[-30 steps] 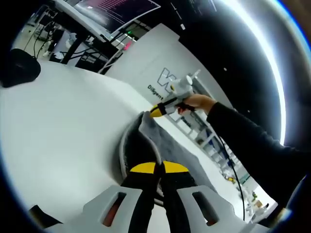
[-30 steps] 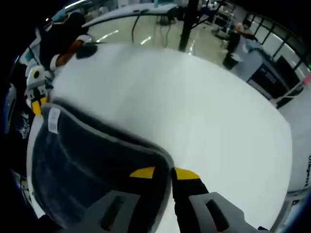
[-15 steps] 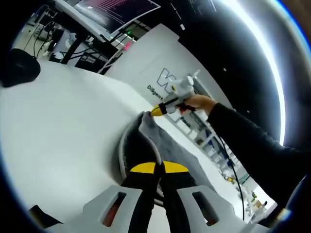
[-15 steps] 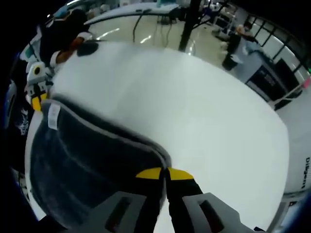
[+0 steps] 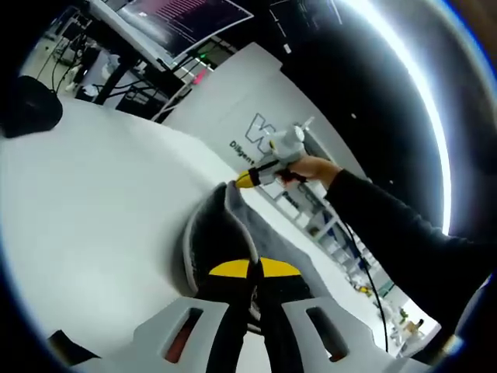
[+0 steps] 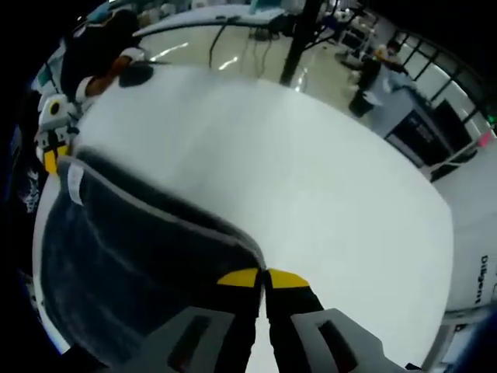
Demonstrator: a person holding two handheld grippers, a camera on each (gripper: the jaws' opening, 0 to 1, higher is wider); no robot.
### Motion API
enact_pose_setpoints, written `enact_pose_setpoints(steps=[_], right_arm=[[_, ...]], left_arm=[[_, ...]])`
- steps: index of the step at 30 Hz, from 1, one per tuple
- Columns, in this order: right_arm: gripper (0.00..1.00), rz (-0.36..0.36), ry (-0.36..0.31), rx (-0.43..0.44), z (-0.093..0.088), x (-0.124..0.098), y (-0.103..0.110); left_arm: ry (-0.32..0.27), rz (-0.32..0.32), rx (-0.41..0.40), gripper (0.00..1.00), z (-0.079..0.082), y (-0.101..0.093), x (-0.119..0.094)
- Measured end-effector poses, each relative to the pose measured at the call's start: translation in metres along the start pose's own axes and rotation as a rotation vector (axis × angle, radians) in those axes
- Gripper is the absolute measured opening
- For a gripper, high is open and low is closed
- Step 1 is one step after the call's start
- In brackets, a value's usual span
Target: Open the folded towel by lifting each exposed corner and separating the folded layers until the towel lies flat within the target outline without major curled edges
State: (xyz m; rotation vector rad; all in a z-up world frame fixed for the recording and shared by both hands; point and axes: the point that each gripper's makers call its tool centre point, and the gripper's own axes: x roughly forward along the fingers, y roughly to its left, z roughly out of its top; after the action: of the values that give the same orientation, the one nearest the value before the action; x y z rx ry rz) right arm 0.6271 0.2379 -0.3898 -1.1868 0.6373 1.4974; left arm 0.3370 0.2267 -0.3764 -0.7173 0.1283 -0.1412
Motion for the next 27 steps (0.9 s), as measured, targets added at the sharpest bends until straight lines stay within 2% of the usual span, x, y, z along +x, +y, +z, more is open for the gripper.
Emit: enact_pose_setpoints(steps=[3, 10, 14, 16, 21, 27], right_arm=[[0.00, -0.026, -0.011, 0.008, 0.004, -0.004, -0.007], [0.00, -0.046, -0.025, 0.001, 0.010, -0.009, -0.014], [0.00, -0.046, -0.021, -0.002, 0.009, -0.011, -0.012], [0.00, -0.047, -0.020, -0.004, 0.010, -0.013, -0.022], [0.00, -0.054, -0.019, -0.009, 0.011, -0.017, -0.019], [0.00, -0.075, -0.020, -0.020, 0.010, -0.028, -0.015]], left_arm=[[-0.041, -0.018, 0.185, 0.02, 0.010, -0.016, -0.004], [-0.013, -0.040, 0.165, 0.01, 0.005, -0.021, -0.005], [-0.003, -0.058, 0.185, 0.01, 0.002, -0.028, -0.006], [-0.002, -0.064, 0.203, 0.01, 0.003, -0.031, -0.006], [-0.010, -0.090, 0.244, 0.01, 0.005, -0.042, -0.008], [-0.006, -0.121, 0.247, 0.01, 0.005, -0.052, -0.008]])
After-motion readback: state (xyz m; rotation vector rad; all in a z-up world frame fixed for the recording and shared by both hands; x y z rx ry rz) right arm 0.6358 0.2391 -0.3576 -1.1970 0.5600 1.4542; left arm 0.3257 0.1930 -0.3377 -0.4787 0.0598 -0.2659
